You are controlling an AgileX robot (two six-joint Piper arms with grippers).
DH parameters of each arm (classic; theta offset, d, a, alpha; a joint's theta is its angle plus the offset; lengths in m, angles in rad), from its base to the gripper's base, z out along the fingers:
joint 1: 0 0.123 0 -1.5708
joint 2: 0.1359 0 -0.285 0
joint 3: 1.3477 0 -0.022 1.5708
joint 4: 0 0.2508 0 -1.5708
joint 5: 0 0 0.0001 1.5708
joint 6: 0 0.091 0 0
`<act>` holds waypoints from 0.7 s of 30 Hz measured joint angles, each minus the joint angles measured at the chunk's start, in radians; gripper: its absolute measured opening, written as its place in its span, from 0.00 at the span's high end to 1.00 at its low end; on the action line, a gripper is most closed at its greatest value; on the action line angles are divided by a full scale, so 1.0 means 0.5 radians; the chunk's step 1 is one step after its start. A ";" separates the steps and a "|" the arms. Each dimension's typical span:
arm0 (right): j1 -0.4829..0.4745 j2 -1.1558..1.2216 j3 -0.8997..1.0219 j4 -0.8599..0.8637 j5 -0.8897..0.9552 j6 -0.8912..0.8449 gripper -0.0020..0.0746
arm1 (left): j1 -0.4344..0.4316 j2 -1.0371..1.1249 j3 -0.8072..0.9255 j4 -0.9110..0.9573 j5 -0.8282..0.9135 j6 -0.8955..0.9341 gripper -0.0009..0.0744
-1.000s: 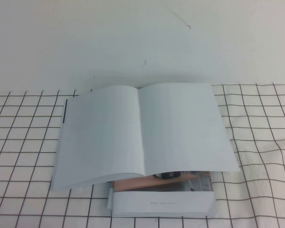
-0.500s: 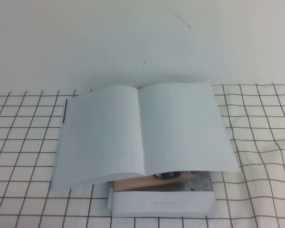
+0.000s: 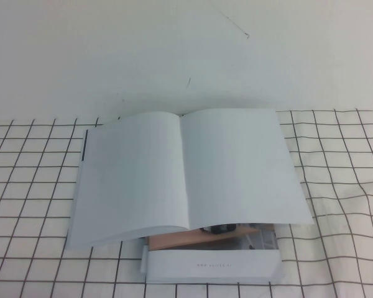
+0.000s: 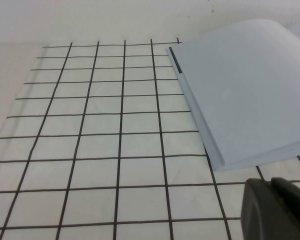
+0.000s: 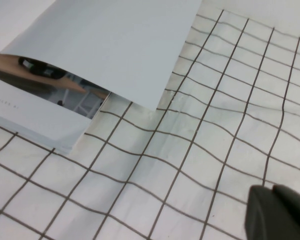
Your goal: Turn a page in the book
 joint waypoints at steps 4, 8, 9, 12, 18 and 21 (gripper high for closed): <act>-0.049 -0.135 0.123 -0.029 -0.136 -0.072 0.98 | 0.000 0.000 0.000 -0.004 0.000 0.000 0.99; -0.210 -0.392 0.384 -0.033 -0.493 -0.052 0.98 | 0.000 0.000 0.000 -0.004 0.000 0.000 0.99; -0.252 -0.461 0.463 -0.033 -0.596 -0.053 0.98 | 0.000 0.000 0.000 -0.004 0.000 0.000 0.99; -0.360 -0.559 0.664 -0.027 -0.867 -0.047 0.98 | 0.000 0.000 0.000 -0.004 0.000 0.000 0.99; -0.477 -0.575 0.761 -0.014 -1.083 -0.063 0.98 | 0.000 0.000 0.000 -0.004 0.000 0.000 0.99; -0.477 -0.575 0.763 -0.014 -1.083 -0.092 0.98 | 0.000 0.000 0.000 -0.004 0.000 0.000 0.99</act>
